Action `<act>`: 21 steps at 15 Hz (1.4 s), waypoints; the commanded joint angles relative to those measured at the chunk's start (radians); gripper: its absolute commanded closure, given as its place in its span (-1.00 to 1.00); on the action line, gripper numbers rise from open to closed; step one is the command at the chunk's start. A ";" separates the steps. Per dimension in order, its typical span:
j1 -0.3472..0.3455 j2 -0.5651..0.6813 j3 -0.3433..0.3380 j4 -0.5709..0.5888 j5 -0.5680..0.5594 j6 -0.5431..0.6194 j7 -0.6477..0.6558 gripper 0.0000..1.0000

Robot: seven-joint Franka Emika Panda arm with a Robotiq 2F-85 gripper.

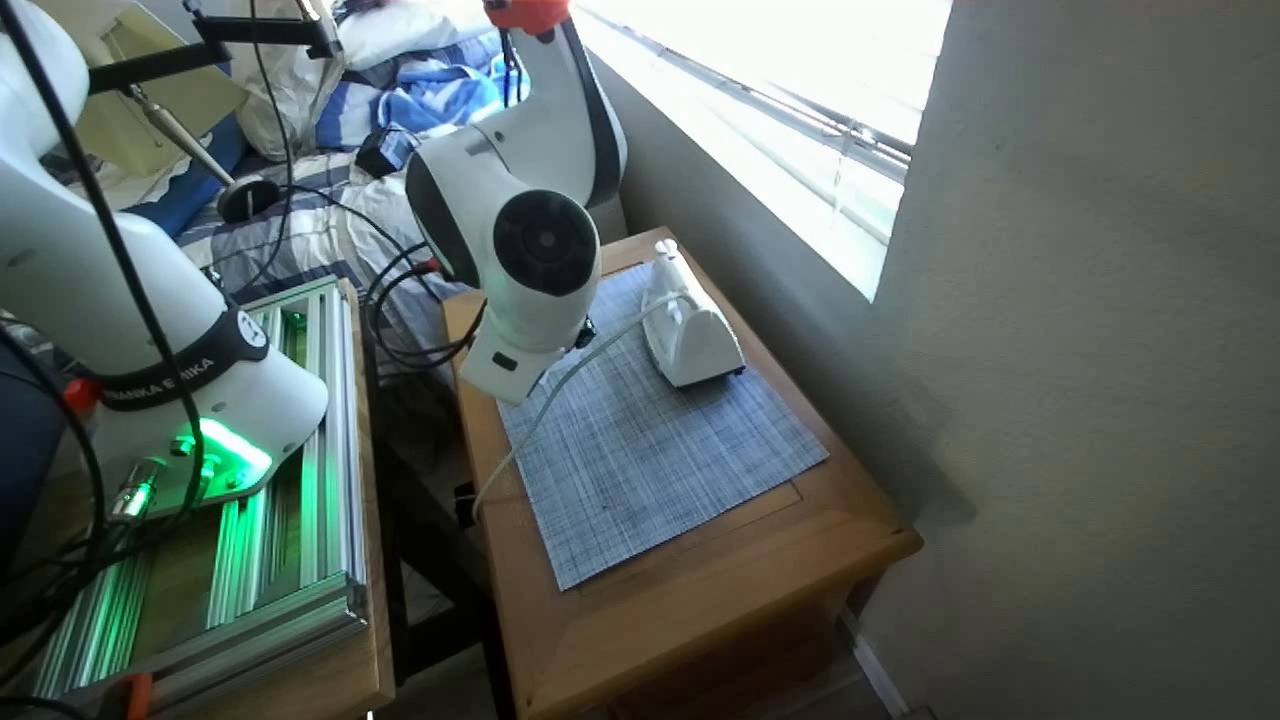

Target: Pick up the clear measuring cup and place it the right side up on the blue mat

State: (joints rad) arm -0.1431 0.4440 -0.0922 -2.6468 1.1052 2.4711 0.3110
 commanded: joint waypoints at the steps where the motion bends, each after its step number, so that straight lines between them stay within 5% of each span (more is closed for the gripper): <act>1: 0.007 0.006 -0.009 0.026 0.063 -0.006 -0.025 -0.45; 7: 0.012 0.007 -0.007 0.057 0.137 0.001 -0.033 -0.84; 12: 0.019 0.015 -0.006 0.095 0.215 0.016 -0.046 -0.69; 16: 0.039 0.010 -0.010 0.087 0.203 0.016 -0.050 -1.00; 21: 0.043 0.050 -0.015 0.081 0.187 -0.010 -0.049 -1.00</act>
State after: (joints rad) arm -0.1119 0.4606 -0.0923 -2.5659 1.2891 2.4747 0.2855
